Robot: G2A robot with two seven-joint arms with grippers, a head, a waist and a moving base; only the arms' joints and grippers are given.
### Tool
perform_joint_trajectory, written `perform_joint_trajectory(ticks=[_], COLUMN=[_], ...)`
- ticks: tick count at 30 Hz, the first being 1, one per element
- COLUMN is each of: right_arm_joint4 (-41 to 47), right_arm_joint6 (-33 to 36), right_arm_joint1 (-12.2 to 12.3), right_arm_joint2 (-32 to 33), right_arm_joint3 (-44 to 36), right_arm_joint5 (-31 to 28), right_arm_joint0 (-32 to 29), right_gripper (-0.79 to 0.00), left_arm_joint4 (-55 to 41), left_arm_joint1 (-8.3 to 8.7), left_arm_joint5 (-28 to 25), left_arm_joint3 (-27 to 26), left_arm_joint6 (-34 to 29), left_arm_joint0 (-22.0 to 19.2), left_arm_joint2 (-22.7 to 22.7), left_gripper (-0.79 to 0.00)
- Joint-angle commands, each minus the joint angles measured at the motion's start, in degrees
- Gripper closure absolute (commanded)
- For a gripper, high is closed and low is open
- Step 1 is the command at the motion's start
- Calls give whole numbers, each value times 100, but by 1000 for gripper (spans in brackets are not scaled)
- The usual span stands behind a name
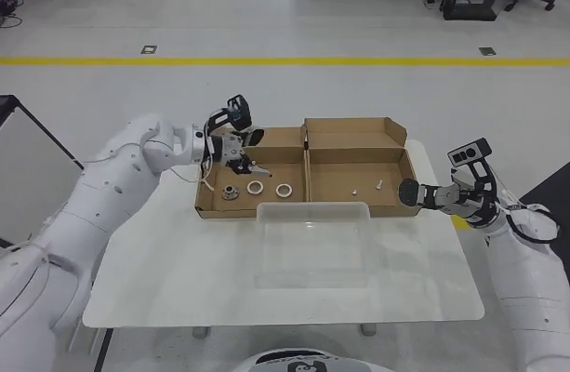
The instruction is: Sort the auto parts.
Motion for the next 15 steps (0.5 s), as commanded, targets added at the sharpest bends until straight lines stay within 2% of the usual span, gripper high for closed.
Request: perform_joint_trajectory(ticks=[1,5,8,12,15], right_arm_joint4=[0,0,0,0,0], right_arm_joint6=[0,0,0,0,0], right_arm_joint1=[0,0,0,0,0], right_arm_joint2=[0,0,0,0,0], right_arm_joint3=[0,0,0,0,0], right_arm_joint5=[0,0,0,0,0], right_arm_joint0=[0,0,0,0,0], right_gripper=[-785,-785,-785,-785,-785], left_arm_joint4=[-410,-1032,-1418,-1792,-1905], left_arm_joint1=[414,1034,1415,1800,2000], left_arm_joint5=[0,0,0,0,0], left_arm_joint3=[-775,-1831,-2428,-2999,-3210], left_arm_joint6=[-261,-625,-807,-929,-867], left_arm_joint0=[331,1052,1636,2377,2869], left_arm_joint2=[-385,-1199,-1860,-2716,-3349], left_gripper=[-785,-785,-785,-785,-785])
